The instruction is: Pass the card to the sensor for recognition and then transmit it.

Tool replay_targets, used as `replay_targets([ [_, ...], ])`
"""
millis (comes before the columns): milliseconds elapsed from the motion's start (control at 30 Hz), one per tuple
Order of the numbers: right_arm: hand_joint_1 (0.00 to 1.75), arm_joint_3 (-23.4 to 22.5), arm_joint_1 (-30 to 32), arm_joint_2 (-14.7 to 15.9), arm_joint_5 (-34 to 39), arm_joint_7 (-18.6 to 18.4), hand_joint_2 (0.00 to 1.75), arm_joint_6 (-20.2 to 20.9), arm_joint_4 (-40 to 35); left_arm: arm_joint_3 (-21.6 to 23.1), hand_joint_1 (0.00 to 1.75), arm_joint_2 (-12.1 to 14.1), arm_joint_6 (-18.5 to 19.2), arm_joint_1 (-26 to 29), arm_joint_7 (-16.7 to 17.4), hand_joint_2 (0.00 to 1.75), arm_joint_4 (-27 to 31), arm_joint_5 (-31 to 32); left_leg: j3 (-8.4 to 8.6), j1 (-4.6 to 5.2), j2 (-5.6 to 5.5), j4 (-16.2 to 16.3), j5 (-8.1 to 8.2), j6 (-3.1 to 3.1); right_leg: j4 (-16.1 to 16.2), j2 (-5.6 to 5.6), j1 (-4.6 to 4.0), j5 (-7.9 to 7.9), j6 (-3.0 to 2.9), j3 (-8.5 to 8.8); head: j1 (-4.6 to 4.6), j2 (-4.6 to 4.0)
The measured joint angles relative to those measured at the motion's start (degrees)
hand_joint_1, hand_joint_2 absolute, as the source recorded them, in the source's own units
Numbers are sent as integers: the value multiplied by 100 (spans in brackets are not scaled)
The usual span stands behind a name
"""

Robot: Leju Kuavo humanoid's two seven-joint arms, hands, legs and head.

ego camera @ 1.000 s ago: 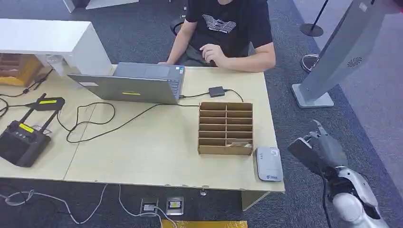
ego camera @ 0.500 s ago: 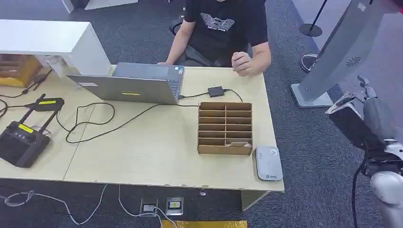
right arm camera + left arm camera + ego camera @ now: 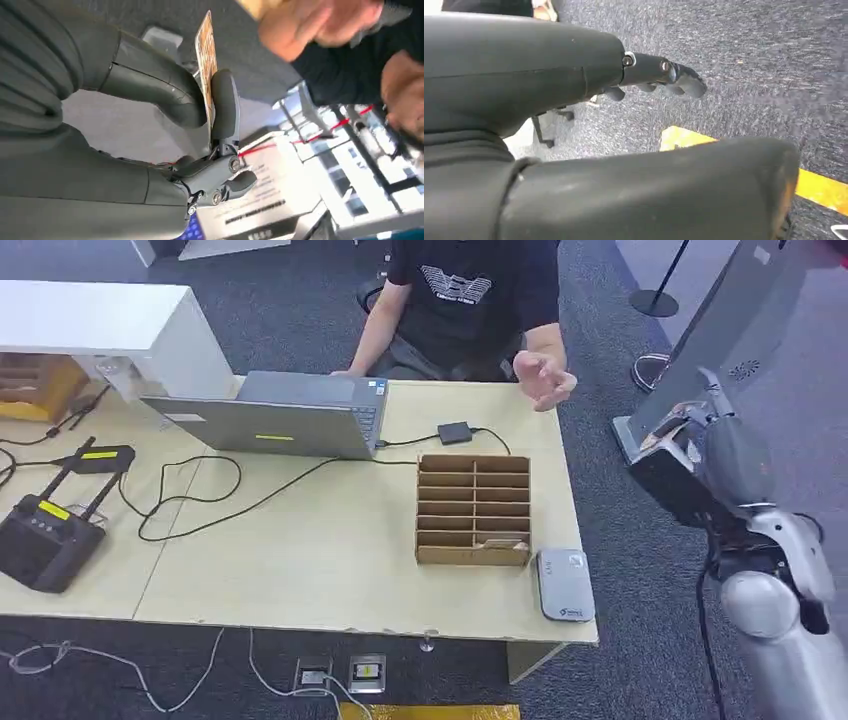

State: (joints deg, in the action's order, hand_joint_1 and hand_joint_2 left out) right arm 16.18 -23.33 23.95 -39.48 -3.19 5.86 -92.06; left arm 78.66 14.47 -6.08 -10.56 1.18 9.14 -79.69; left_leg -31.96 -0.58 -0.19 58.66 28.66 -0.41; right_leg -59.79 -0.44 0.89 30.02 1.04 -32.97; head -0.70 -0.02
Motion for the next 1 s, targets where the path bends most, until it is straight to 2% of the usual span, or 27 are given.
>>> replay_targets([
  [267, 175, 508, -841, -859, -500, 301, 175, -162, 1411, 9, 0, 17, 113, -17, -63, 0, 0, 210, -5, -3, -12, 0, -8, -11, -2, -10, -2, -1, -2, -2, -2, 0],
  [533, 175, 762, -1489, -1383, -647, 446, 175, -251, 2670, 46, 0, 46, 170, -13, -77, 0, 0, 284, -9, -3, -22, 0, -11, -12, -2, -16, -2, -1, -2, -4, -2, 0],
  [767, 175, 869, -1620, -1584, -649, 533, 175, -527, 3378, 94, 0, 59, 184, -12, -77, 0, 0, 341, -9, -3, -24, 1, -11, -12, -1, -18, -2, -1, -2, -3, -2, 0],
  [1000, 175, 909, -1675, -1643, -649, 564, 175, -581, 3774, 146, 0, 79, 184, -11, -79, 0, 0, 356, -9, -3, -24, 1, -11, -12, -1, -17, -2, -1, -2, -4, -2, 0],
])
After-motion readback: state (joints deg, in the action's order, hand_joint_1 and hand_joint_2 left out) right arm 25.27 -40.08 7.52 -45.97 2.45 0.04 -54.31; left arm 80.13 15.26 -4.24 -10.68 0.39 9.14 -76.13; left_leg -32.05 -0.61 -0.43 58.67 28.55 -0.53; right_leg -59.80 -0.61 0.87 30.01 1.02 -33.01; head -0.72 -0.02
